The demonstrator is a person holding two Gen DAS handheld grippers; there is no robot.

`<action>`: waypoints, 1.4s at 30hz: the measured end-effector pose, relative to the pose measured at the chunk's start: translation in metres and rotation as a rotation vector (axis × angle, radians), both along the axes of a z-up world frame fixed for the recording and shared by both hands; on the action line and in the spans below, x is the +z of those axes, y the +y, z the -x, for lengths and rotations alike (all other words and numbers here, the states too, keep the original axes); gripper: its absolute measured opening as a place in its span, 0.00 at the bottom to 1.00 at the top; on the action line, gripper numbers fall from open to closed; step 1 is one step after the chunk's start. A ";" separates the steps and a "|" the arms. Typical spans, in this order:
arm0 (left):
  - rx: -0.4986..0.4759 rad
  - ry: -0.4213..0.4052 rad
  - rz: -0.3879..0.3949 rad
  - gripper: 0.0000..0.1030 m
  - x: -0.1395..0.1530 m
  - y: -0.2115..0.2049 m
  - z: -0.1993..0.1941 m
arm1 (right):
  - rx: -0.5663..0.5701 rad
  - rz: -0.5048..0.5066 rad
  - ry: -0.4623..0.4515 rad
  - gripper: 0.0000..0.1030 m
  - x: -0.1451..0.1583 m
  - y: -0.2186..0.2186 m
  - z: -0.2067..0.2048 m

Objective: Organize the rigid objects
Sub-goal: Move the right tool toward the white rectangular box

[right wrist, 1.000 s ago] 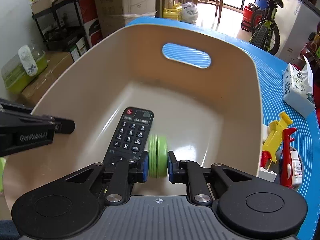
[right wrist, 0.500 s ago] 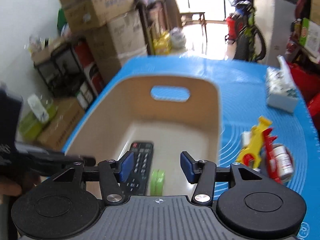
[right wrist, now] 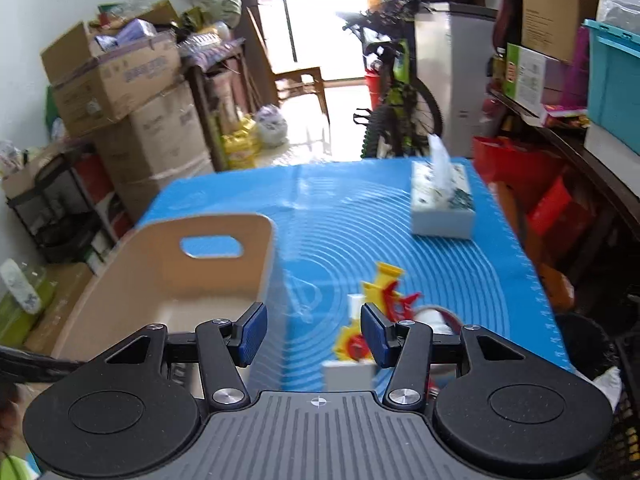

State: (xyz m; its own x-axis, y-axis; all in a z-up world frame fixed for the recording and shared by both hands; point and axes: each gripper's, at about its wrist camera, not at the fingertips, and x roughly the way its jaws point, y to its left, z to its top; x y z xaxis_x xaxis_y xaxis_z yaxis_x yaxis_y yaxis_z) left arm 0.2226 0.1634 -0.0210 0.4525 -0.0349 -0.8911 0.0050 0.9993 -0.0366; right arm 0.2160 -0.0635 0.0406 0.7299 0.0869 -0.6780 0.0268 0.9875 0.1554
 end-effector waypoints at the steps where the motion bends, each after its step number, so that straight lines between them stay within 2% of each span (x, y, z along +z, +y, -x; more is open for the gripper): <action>1: -0.001 0.000 -0.001 0.03 0.000 0.000 0.000 | -0.004 0.002 0.011 0.60 -0.005 -0.003 -0.002; 11: -0.002 -0.001 -0.002 0.03 0.000 0.001 0.000 | 0.037 0.031 0.105 0.60 -0.061 0.004 -0.011; 15: -0.001 -0.001 -0.002 0.03 0.000 0.001 0.001 | 0.019 -0.035 0.110 0.61 -0.067 -0.003 -0.016; 21: -0.002 -0.001 -0.002 0.03 0.000 0.001 0.001 | 0.006 -0.022 0.081 0.61 -0.065 -0.005 -0.013; 25: -0.002 -0.001 -0.003 0.03 0.000 0.001 0.001 | -0.013 -0.027 0.092 0.61 -0.070 -0.011 -0.014; 33: -0.002 -0.001 -0.003 0.03 0.000 0.001 0.001 | 0.022 0.006 0.158 0.61 -0.102 -0.004 -0.022; 42: -0.002 -0.001 -0.003 0.03 0.000 0.001 0.001 | 0.010 0.043 0.165 0.61 -0.122 -0.001 -0.036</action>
